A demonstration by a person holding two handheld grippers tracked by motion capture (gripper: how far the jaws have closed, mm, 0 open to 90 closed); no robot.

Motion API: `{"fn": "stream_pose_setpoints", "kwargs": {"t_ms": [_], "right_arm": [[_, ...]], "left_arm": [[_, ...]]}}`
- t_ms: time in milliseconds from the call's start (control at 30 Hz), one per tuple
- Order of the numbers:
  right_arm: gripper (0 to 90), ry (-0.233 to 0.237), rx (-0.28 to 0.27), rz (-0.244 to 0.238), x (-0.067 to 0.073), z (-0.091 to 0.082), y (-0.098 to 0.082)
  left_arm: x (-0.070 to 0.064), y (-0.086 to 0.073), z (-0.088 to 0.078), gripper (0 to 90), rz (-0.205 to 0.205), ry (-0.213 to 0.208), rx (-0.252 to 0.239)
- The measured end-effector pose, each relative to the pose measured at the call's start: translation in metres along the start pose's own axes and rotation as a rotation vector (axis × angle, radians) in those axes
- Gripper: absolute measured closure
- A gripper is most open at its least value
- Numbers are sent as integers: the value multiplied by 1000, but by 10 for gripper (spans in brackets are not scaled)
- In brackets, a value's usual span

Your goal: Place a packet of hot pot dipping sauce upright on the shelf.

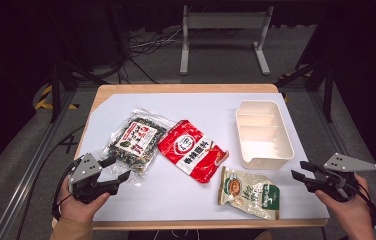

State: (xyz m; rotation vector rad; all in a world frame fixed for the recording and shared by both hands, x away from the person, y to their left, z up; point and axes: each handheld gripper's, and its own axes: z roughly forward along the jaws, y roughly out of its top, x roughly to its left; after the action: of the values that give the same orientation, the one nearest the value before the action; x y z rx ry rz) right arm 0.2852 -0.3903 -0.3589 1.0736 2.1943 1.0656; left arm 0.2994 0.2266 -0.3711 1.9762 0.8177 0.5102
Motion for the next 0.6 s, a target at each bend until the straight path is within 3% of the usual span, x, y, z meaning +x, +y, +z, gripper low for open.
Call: {"fn": "stream_pose_setpoints", "kwargs": {"t_ms": [133,600], "right_arm": [[498,11,-6,-17,2,1,0],[405,89,28,10,11,3,5]], "left_arm": [[1,-1,-1,353,-3,-3,-5],[1,-1,1,351,5,0,1]]}}
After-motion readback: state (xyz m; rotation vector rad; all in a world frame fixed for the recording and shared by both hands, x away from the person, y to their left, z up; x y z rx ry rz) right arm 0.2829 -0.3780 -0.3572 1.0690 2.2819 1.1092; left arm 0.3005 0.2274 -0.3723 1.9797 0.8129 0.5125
